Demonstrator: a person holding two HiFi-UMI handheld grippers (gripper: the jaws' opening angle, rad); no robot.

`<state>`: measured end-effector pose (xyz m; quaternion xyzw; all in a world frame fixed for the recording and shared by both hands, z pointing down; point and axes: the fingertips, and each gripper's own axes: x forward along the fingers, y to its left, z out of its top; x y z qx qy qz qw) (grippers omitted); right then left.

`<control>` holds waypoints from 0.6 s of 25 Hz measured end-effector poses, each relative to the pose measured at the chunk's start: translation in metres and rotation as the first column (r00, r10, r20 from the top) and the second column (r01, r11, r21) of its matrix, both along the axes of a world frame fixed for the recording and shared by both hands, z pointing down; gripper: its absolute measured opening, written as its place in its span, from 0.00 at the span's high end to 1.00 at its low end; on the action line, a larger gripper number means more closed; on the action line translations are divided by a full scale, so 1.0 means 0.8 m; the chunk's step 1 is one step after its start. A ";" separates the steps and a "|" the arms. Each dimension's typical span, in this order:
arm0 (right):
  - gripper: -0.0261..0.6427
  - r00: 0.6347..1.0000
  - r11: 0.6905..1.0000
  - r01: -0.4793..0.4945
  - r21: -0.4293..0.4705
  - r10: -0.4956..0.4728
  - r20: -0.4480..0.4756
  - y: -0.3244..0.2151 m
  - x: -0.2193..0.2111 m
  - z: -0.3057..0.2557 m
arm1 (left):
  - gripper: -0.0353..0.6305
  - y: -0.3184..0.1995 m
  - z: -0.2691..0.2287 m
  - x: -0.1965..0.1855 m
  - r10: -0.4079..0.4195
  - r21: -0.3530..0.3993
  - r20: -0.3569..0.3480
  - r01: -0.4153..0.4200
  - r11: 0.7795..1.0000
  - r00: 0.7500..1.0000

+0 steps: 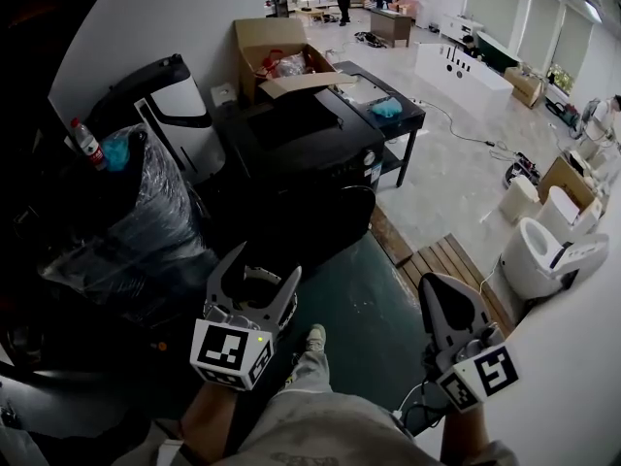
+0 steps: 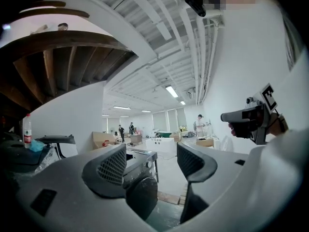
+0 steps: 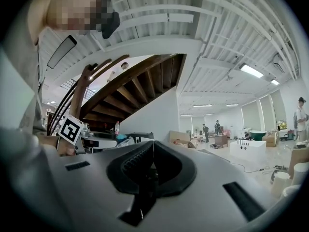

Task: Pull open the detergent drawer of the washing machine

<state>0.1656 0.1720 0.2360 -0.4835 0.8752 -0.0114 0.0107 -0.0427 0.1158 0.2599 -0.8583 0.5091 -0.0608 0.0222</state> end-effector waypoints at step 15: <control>0.92 0.997 0.995 -0.003 -0.100 -0.004 -0.073 -0.239 -0.061 0.030 | 0.40 -0.230 0.073 -0.054 -0.001 -0.145 -0.097 -0.013 0.989 0.995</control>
